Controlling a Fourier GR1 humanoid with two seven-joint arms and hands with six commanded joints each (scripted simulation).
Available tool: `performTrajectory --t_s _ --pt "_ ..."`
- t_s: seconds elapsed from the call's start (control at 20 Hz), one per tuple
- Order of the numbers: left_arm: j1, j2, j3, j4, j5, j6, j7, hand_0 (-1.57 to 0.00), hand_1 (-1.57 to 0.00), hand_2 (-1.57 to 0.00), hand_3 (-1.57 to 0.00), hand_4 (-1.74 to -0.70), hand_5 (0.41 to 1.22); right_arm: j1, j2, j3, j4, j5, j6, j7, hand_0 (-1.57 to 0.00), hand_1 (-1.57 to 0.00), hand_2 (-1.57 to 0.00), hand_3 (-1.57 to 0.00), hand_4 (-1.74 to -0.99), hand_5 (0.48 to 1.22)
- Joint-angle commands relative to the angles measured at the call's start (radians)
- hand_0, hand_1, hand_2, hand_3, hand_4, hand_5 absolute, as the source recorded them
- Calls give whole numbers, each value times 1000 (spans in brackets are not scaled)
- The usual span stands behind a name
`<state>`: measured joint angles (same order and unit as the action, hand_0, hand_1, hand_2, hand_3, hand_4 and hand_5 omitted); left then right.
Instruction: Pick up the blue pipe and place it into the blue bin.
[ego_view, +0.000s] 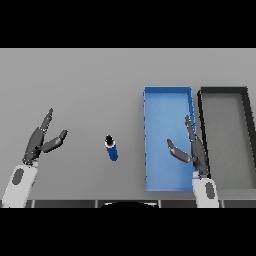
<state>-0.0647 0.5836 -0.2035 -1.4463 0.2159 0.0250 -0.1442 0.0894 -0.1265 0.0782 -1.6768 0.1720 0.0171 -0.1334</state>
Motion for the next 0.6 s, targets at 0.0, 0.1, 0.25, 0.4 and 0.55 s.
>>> performTrajectory --t_s 0.0,0.1,0.25,0.4,0.55 --pt "7 3 -7 1 -7 -10 -15 1 1 1 1 -959 592 13 -8 4 -19 4 5 4 1 1 1 1 -1193 622" --pt "2 18 -6 0 7 -43 -25 1 1 1 1 -960 594 16 -6 9 -22 7 5 27 1 1 1 1 -1206 625" --pt "43 48 -29 -70 33 -111 -57 1 1 1 1 -976 584 15 -15 10 -17 15 8 34 1 1 1 1 -1192 621" --pt "72 91 -71 -116 28 -179 -27 1 1 1 1 -1026 549 1 -18 13 -11 14 15 27 1 1 1 1 -1179 616" --pt "88 69 -148 -167 13 -231 11 1 1 1 1 -1095 510 0 -21 12 -15 14 15 41 1 1 1 1 -1173 616"
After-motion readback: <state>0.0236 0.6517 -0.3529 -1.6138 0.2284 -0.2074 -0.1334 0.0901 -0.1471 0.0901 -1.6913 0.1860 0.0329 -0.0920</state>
